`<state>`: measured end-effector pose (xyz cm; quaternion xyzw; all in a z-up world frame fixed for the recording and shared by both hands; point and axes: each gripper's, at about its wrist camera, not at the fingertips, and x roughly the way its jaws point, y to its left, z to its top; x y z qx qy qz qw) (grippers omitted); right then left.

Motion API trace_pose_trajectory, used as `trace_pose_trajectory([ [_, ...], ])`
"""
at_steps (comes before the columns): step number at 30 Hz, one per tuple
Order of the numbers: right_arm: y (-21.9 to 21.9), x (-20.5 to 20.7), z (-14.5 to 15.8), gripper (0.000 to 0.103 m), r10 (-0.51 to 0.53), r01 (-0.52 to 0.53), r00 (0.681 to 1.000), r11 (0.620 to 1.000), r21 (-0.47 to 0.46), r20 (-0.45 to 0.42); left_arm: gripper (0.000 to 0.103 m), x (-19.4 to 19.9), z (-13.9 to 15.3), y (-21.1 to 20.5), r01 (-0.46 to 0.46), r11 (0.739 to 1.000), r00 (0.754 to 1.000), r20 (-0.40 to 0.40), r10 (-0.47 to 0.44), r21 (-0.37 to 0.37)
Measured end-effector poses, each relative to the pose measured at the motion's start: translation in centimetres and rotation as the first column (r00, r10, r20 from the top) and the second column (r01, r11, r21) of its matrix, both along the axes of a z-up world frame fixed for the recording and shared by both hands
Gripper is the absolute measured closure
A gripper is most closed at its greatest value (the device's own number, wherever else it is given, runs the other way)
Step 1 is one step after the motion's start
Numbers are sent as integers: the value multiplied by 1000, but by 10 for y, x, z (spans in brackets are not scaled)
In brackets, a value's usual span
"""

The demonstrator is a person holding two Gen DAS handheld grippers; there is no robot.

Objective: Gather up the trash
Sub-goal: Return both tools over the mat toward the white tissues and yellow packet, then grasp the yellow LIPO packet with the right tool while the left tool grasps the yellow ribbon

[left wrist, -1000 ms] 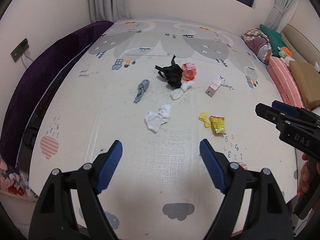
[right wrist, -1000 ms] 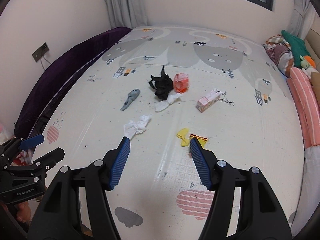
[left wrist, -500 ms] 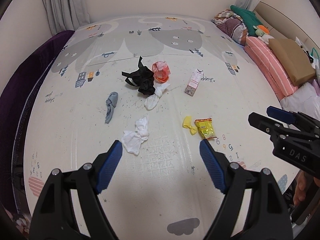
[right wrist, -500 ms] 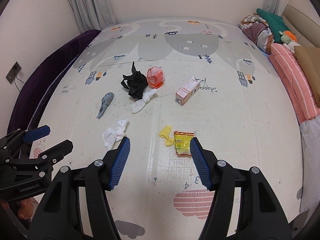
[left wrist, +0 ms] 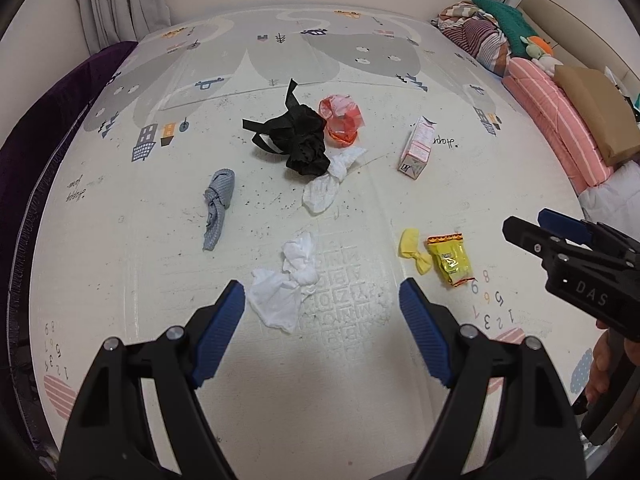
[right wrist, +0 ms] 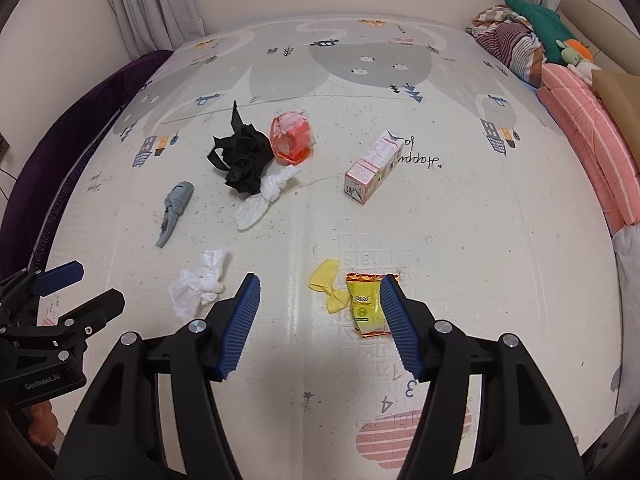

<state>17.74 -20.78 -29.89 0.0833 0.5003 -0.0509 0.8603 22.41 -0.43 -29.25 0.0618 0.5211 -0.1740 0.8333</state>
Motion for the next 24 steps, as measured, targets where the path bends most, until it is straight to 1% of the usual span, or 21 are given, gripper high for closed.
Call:
trace_pose_trajectory([
  [3,-12,6,-28,43,-1,1,1000,1000,-12,-22,24,6,-17,-13,8,1000,1000,1,-8,3],
  [6,-25,10,-63,43,3,-3,999,1000,-18,-43,24,10,-39,-26,8,1000,1000,-4,-8,4],
  [8,-30,13,-84,43,10,-12,998,999,-31,-58,24,12,-55,-32,5,1000,1000,-19,-5,5],
  [13,-42,18,-128,43,12,-13,996,1000,-12,-87,24,13,-93,-46,13,999,999,-52,-11,34],
  [17,-43,19,-151,43,22,-23,994,1000,-8,-111,24,10,-112,-55,26,998,997,-71,-21,58],
  [19,-41,18,-160,41,32,-34,992,999,-14,-125,24,8,-118,-58,30,998,997,-78,-25,61],
  [22,-43,18,-171,41,43,-43,989,999,-1,-140,24,8,-124,-65,37,997,996,-83,-31,66],
  [23,-44,18,-173,43,46,-46,988,999,6,-145,24,8,-125,-67,40,997,996,-83,-34,67],
  [24,-46,18,-174,53,52,-51,987,999,14,-155,24,7,-125,-69,43,997,996,-83,-37,67],
])
